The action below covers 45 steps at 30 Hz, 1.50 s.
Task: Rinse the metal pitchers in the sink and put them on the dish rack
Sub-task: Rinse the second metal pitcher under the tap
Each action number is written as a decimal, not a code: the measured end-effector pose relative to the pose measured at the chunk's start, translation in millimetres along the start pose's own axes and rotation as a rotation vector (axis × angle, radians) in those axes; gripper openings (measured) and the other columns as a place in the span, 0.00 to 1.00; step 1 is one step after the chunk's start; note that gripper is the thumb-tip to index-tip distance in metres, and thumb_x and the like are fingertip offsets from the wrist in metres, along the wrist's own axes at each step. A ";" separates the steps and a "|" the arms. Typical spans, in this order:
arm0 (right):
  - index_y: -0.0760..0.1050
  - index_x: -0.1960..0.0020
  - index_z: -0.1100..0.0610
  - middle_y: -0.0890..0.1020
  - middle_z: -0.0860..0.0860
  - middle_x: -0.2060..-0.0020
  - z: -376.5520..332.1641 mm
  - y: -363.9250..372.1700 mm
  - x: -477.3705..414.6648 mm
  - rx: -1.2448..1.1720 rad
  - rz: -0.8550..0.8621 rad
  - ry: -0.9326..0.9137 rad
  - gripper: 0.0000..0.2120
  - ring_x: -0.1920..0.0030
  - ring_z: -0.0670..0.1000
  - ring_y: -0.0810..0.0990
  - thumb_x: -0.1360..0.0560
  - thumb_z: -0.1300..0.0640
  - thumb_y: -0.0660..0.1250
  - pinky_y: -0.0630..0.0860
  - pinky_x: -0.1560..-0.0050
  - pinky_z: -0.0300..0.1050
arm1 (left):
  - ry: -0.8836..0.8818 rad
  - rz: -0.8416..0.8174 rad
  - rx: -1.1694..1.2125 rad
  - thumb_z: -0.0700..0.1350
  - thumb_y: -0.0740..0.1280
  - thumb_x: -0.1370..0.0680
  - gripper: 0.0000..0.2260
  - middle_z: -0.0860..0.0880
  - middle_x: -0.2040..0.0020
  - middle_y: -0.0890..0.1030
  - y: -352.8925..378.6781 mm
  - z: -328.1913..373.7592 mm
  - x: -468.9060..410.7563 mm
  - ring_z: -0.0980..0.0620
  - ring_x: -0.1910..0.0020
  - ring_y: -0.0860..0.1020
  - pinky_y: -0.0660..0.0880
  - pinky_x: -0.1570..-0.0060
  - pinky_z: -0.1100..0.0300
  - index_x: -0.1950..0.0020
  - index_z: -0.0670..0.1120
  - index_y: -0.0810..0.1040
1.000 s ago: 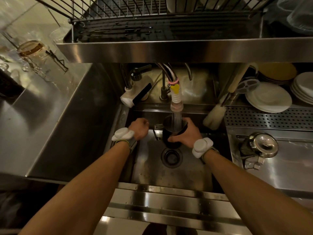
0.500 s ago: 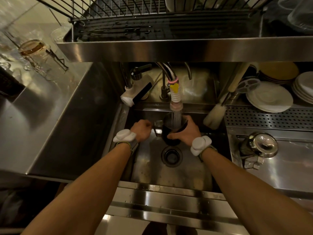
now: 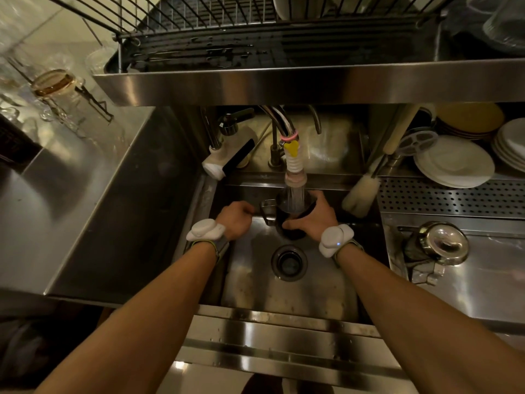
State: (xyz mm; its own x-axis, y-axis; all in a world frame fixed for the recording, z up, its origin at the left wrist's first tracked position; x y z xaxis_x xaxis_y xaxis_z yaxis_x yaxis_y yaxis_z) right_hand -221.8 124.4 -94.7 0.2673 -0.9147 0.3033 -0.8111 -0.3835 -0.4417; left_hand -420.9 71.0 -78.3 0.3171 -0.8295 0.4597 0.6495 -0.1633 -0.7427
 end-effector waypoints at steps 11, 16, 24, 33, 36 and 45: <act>0.71 0.37 0.50 0.80 0.42 0.46 7.8 -3.4 0.4 0.026 -0.025 -0.010 0.47 0.46 0.43 0.78 0.53 0.43 0.83 0.76 0.41 0.44 | 0.134 -0.169 0.316 0.44 0.65 0.22 0.04 0.43 0.54 0.78 19.1 35.3 -0.5 0.48 0.52 0.76 0.71 0.47 0.54 0.53 0.43 0.76; 0.70 0.37 0.53 0.79 0.44 0.44 11.8 -8.2 3.8 0.014 -0.069 -0.003 0.44 0.42 0.48 0.78 0.49 0.46 0.83 0.75 0.40 0.44 | 0.140 -0.188 0.427 0.40 0.60 0.19 0.09 0.48 0.63 0.76 16.5 43.2 4.7 0.60 0.64 0.76 0.70 0.62 0.70 0.57 0.42 0.76; 0.53 0.24 0.53 0.69 0.57 0.31 22.5 -20.2 11.2 -0.021 -0.095 0.092 0.54 0.32 0.57 0.71 0.41 0.56 0.82 0.71 0.34 0.50 | 0.155 -0.066 0.071 0.44 0.61 0.20 0.10 0.42 0.55 0.79 11.0 49.2 4.0 0.48 0.55 0.76 0.69 0.52 0.59 0.53 0.41 0.80; 0.56 0.25 0.55 0.73 0.58 0.35 26.1 -21.1 12.3 0.055 -0.121 0.135 0.47 0.35 0.58 0.73 0.36 0.54 0.79 0.71 0.41 0.47 | 0.358 0.124 -0.488 0.51 0.58 0.20 0.14 0.42 0.43 0.80 3.8 64.6 15.7 0.41 0.40 0.75 0.67 0.41 0.51 0.46 0.44 0.78; 0.56 0.25 0.56 0.72 0.58 0.34 27.4 -21.4 13.5 0.064 -0.132 0.141 0.47 0.35 0.58 0.73 0.36 0.54 0.79 0.72 0.39 0.49 | 0.404 0.128 -0.579 0.52 0.58 0.20 0.15 0.42 0.43 0.80 4.4 70.4 17.9 0.42 0.40 0.75 0.66 0.41 0.51 0.45 0.44 0.79; 0.57 0.25 0.57 0.73 0.59 0.34 24.8 -27.6 17.9 0.126 -0.110 0.117 0.42 0.35 0.59 0.73 0.33 0.57 0.77 0.72 0.40 0.48 | 0.522 0.189 -0.749 0.51 0.57 0.20 0.16 0.44 0.42 0.80 2.5 83.2 27.6 0.43 0.41 0.76 0.65 0.39 0.53 0.45 0.45 0.80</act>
State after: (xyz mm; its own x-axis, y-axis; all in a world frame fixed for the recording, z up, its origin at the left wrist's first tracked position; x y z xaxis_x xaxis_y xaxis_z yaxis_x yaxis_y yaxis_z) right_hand -181.8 115.4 -98.1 0.2829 -0.8479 0.4483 -0.7064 -0.5003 -0.5006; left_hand -353.0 92.2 -26.9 -0.0971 -0.9829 0.1567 -0.0542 -0.1520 -0.9869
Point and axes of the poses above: each hand's wrist, its own x-axis away from the middle knuckle, its own y-axis out of the palm, z = x × y, the point moved 5 cm from there along -x, towards the middle knuckle
